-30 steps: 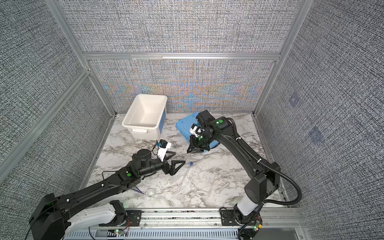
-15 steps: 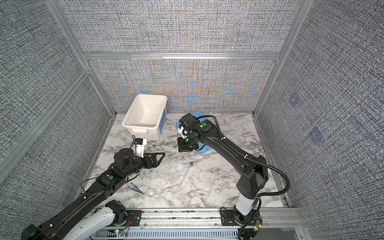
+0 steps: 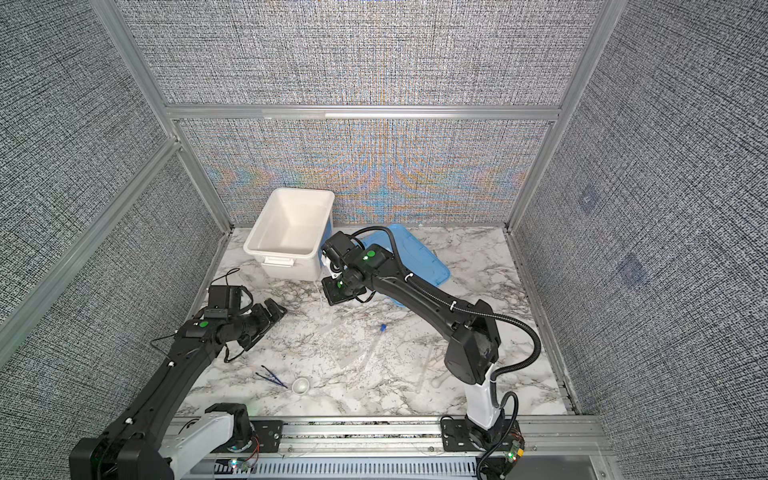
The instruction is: Organize the chemistry lab equipment
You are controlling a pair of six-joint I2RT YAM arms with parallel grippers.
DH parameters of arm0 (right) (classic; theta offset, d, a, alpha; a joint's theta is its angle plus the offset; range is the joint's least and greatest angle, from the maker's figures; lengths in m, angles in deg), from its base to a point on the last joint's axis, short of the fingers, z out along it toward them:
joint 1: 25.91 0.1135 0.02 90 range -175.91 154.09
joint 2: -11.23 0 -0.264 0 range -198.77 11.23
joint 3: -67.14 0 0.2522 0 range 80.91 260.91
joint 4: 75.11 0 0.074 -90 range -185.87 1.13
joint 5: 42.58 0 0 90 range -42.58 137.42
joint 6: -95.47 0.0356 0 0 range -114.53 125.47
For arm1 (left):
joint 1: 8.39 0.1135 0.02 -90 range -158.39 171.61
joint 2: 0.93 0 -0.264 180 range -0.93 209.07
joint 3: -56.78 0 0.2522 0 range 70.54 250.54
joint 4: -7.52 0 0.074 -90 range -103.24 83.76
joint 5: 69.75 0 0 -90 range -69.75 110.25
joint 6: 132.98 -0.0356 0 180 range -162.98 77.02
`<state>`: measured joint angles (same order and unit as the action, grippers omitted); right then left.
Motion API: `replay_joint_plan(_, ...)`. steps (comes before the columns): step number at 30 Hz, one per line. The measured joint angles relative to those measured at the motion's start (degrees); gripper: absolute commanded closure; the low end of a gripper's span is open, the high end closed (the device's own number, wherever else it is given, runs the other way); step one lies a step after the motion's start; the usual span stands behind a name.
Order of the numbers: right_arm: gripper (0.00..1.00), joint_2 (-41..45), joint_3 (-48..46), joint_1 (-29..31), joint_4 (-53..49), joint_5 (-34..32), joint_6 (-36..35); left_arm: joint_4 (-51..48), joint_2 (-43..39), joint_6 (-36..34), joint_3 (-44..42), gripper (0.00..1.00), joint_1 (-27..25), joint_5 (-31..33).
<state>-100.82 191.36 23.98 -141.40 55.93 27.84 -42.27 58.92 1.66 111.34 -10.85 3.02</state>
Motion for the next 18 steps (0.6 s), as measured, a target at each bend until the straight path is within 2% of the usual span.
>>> replay_joint_plan(7, 0.9, -4.68, 3.85, 2.43, -0.57, -0.92, -1.86, -5.42, 2.64, -4.13, 3.98, 0.01, 4.22, -0.2)
replay_joint_plan(18, 0.9, -8.94, 7.54, 4.35, -3.48, -3.1, -3.85, -6.95, 2.23, -7.96, 4.63, 0.01, 5.22, 2.27)
